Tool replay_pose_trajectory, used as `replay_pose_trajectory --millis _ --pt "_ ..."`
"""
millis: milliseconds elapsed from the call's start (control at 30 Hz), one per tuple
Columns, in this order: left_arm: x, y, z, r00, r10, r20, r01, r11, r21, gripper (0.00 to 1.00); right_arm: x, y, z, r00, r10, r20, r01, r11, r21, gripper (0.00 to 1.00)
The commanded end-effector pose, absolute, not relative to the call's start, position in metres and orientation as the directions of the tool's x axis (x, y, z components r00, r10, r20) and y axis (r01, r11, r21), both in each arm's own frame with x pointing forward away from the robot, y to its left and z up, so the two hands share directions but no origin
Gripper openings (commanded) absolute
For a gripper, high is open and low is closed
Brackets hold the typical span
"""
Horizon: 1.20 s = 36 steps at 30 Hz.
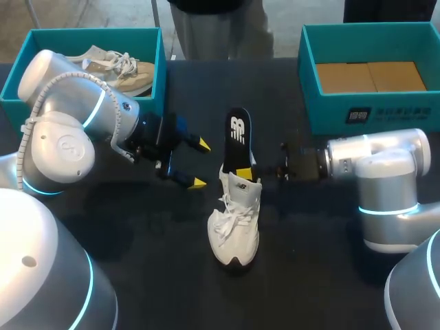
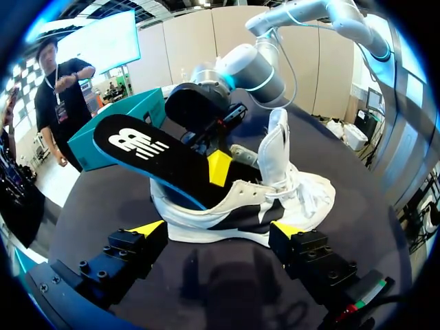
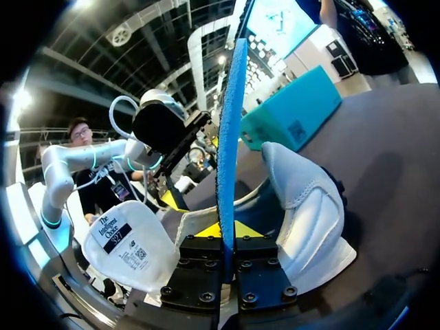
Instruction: Take the shoe out of the shoebox, open the shoe tongue, remove and reinsert the insole, then place the shoe into the shoebox
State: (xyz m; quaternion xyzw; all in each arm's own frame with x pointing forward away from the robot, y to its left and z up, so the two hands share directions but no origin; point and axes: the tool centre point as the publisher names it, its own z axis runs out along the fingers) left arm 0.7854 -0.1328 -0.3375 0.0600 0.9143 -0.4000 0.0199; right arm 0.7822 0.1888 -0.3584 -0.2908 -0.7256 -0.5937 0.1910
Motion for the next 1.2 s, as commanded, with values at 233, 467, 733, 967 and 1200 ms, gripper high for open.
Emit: replay_pose_trajectory --millis 233,467,733,967,1200 --pt "0.785 -0.133 -0.337 -0.992 0.094 -0.084 0.126 0.676 -0.726 1.0 0.791 0.194 -0.344 -0.791 0.203 0.577 0.605 0.126 0.786 0.18" --pt "0.785 -0.133 -0.337 -0.992 0.094 -0.084 0.126 0.676 -0.726 1.0 0.81 0.199 -0.34 -0.809 0.188 0.557 0.582 0.124 0.804 0.19" --pt "0.785 -0.133 -0.337 -0.992 0.094 -0.084 0.126 0.676 -0.726 1.0 0.822 0.202 -0.344 -0.813 0.174 0.556 0.578 0.126 0.806 0.0" --pt "0.785 -0.133 -0.337 -0.992 0.094 -0.084 0.126 0.676 -0.726 1.0 0.81 0.194 -0.347 -0.792 0.195 0.579 0.603 0.103 0.791 0.0" --pt "0.785 -0.133 -0.337 -0.992 0.094 -0.084 0.126 0.676 -0.726 1.0 0.791 0.191 -0.358 -0.76 0.211 0.615 0.642 0.093 0.761 0.0"
